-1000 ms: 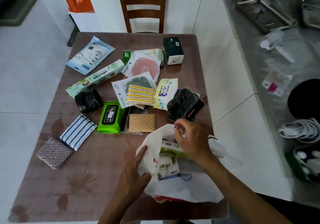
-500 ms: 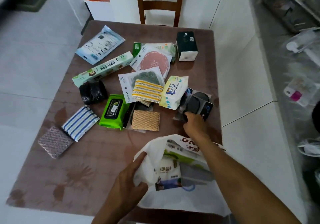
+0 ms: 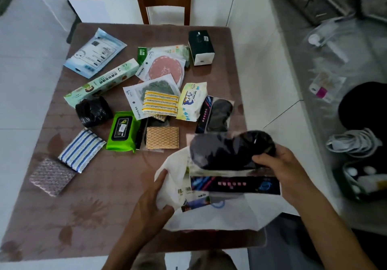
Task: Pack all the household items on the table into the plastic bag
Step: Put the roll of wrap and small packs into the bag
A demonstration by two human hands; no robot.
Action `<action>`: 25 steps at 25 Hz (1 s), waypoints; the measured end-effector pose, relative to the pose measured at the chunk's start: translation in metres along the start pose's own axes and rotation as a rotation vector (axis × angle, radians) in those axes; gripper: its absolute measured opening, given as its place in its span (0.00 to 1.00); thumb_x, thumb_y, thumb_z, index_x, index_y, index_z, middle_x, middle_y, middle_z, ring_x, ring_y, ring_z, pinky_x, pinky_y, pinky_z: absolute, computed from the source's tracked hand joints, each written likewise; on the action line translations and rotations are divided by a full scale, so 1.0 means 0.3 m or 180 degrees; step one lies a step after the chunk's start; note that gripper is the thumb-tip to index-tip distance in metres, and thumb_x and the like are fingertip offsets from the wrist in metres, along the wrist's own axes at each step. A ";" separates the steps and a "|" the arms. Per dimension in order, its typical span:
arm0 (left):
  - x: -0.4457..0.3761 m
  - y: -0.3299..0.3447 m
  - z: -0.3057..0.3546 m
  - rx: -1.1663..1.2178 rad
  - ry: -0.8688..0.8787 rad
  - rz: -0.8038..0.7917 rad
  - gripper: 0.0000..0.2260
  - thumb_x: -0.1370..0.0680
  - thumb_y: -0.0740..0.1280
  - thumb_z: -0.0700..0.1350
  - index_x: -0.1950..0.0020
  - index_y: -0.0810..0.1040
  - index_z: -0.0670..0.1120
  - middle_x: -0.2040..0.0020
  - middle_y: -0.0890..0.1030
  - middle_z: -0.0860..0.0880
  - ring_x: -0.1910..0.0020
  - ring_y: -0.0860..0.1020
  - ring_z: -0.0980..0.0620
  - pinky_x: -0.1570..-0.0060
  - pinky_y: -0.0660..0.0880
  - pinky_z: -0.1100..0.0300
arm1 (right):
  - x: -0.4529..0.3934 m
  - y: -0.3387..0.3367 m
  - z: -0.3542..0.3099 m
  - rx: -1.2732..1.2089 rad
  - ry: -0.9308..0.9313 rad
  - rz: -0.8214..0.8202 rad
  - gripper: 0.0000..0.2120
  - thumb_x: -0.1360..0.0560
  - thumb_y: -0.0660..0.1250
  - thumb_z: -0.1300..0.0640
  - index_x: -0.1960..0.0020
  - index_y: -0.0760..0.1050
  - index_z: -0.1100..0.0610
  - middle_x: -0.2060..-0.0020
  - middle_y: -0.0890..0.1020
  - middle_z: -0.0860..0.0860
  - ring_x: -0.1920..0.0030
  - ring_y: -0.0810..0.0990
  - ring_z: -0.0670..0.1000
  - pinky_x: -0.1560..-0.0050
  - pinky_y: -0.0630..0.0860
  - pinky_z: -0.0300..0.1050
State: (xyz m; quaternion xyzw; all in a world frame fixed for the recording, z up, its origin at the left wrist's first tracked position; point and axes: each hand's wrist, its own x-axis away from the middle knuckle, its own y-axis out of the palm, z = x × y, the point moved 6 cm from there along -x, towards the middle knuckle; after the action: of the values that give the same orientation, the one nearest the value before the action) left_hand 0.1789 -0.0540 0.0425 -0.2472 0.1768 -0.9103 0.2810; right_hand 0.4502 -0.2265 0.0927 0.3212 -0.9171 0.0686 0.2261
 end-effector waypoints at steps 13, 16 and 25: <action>-0.004 0.050 0.032 0.0041 0.0168 -0.0254 0.41 0.32 0.70 0.36 0.24 0.59 0.59 0.32 0.72 0.57 0.39 0.72 0.70 0.46 0.68 0.78 | 0.008 0.045 0.404 0.5077 0.0913 -0.0550 0.11 0.23 0.61 0.51 0.45 0.78 0.53 0.49 0.83 0.53 0.50 0.81 0.55 0.58 0.72 0.46; -0.011 0.041 0.017 -0.0020 0.0071 -0.0194 0.41 0.32 0.71 0.35 0.24 0.60 0.59 0.32 0.73 0.55 0.41 0.75 0.62 0.47 0.71 0.72 | -0.001 0.171 0.194 0.4060 -0.0512 -0.0569 0.08 0.28 0.65 0.44 0.54 0.76 0.47 0.60 0.83 0.45 0.63 0.80 0.45 0.68 0.69 0.39; 0.016 -0.002 -0.028 -0.0003 -0.0156 -0.0050 0.39 0.35 0.69 0.45 0.26 0.61 0.62 0.31 0.69 0.63 0.38 0.73 0.64 0.50 0.70 0.78 | -0.550 0.326 0.247 0.4746 -0.0149 -0.0293 0.35 0.28 0.69 0.59 0.25 0.58 0.56 0.24 0.57 0.59 0.30 0.65 0.63 0.34 0.67 0.55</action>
State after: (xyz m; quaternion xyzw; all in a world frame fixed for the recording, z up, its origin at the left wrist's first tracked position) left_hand 0.1706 -0.0548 0.0377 -0.2710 0.1683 -0.9061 0.2780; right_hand 0.4761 -0.0778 -0.0468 0.4287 -0.6175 0.6558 -0.0687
